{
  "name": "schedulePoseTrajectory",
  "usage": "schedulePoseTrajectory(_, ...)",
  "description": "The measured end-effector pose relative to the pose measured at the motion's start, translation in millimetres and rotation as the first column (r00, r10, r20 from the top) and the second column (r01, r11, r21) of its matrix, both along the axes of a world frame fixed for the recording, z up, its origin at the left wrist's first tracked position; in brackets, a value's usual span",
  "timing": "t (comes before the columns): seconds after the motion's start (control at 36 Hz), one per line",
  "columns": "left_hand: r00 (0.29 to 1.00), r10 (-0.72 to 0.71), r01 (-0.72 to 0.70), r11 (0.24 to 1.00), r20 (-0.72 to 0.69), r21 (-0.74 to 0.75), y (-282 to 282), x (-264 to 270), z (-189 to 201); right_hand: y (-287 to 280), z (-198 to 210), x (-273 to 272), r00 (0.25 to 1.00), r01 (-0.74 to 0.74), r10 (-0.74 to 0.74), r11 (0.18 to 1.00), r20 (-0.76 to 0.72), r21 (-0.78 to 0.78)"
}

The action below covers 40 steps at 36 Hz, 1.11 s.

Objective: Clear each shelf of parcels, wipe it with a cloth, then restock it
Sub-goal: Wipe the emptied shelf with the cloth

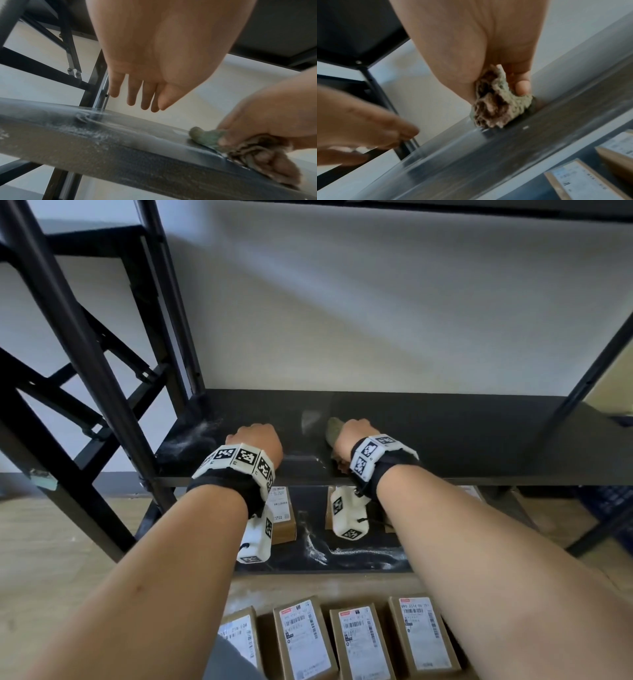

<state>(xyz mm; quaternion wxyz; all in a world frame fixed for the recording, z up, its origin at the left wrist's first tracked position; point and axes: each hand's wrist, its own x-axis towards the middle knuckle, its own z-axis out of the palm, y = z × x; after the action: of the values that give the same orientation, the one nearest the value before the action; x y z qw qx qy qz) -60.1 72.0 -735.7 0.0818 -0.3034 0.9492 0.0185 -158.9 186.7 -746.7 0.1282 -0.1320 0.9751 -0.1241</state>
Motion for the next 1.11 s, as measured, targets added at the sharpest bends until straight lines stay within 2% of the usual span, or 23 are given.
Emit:
schedulePoseTrajectory(0.08, 1.0, 0.001, -0.001, 1.0, -0.003, 0.004, -0.1, -3.6, 2.8, -23.4, -3.0, 6.7, 0.993, -0.114, 0.112, 0.992, 0.04, 0.055)
schedulePoseTrajectory(0.17, 1.0, 0.019, -0.019, 1.0, 0.004, 0.015, -0.3, -7.4, 3.4, -32.7, 2.4, 11.5, 0.981, -0.179, 0.178, 0.984, 0.076, 0.009)
schedulePoseTrajectory(0.28, 1.0, 0.026, -0.025, 0.999, -0.004, 0.023, -1.1, -12.7, 0.9, -25.5, 5.0, -7.1, 0.992, -0.092, 0.103, 0.986, 0.072, -0.141)
schedulePoseTrajectory(0.33, 1.0, 0.008, -0.008, 1.0, -0.019, 0.017, -1.4, -14.0, -0.9, -21.5, 6.9, -24.4, 1.0, 0.004, -0.002, 0.985, 0.012, -0.172)
schedulePoseTrajectory(0.39, 0.999, -0.012, 0.012, 1.0, -0.042, 0.001, -3.7, -16.1, -2.4, -16.9, 8.7, -43.9, 0.994, 0.1, -0.106, 0.986, -0.037, -0.133)
schedulePoseTrajectory(0.44, 0.998, -0.029, 0.029, 0.999, -0.056, -0.014, -6.6, -17.5, -2.7, -14.4, 5.4, -65.1, 0.992, 0.129, -0.129, 0.992, -0.012, -0.011)
schedulePoseTrajectory(0.53, 0.997, -0.045, 0.044, 0.999, -0.064, -0.022, -13.6, -22.3, -2.1, -26.2, -13.5, -100.8, 0.997, 0.066, -0.072, 0.981, 0.029, 0.181)
schedulePoseTrajectory(0.58, 0.997, -0.047, 0.046, 0.999, -0.062, -0.024, -18.1, -26.1, -2.5, -48.0, -42.9, -141.7, 0.998, -0.01, -0.006, 0.962, 0.057, 0.272)
schedulePoseTrajectory(0.61, 0.997, -0.046, 0.045, 0.999, -0.061, -0.029, -19.9, -27.7, -2.9, -55.0, -43.9, -141.1, 0.997, -0.034, 0.011, 0.955, 0.078, 0.296)
schedulePoseTrajectory(0.72, 0.996, -0.052, 0.049, 0.998, -0.068, -0.049, -26.9, -34.7, -6.3, -55.4, -5.0, -80.1, 0.997, -0.076, 0.072, 0.982, 0.026, 0.176)
schedulePoseTrajectory(0.83, 0.999, -0.039, 0.038, 0.998, -0.029, -0.047, -32.1, -38.7, -5.0, -75.5, -2.6, -58.1, 0.995, -0.097, 0.097, 0.995, 0.014, 0.013)
schedulePoseTrajectory(0.89, 1.0, -0.029, 0.029, 0.998, -0.008, -0.052, -34.2, -40.5, -3.4, -83.5, -6.9, -55.0, 0.993, -0.101, 0.105, 0.992, 0.049, -0.076)
schedulePoseTrajectory(0.94, 1.0, -0.021, 0.022, 0.998, 0.011, -0.061, -35.8, -41.5, -1.6, -86.2, -8.2, -54.4, 0.98, -0.162, 0.176, 0.977, 0.095, -0.137)
schedulePoseTrajectory(1.0, 0.999, -0.021, 0.023, 0.997, 0.027, -0.073, -37.5, -41.9, -0.9, -86.2, -9.6, -59.3, 0.966, -0.21, 0.225, 0.97, 0.123, -0.124)
schedulePoseTrajectory(1.06, 0.999, -0.027, 0.029, 0.996, 0.033, -0.081, -38.8, -42.6, -1.7, -83.2, -9.4, -69.9, 0.972, -0.161, 0.185, 0.973, 0.143, -0.166)
schedulePoseTrajectory(1.11, 0.999, -0.038, 0.04, 0.996, 0.028, -0.083, -39.9, -43.2, -3.0, -76.3, -7.9, -85.9, 0.988, -0.092, 0.117, 0.971, 0.103, -0.22)
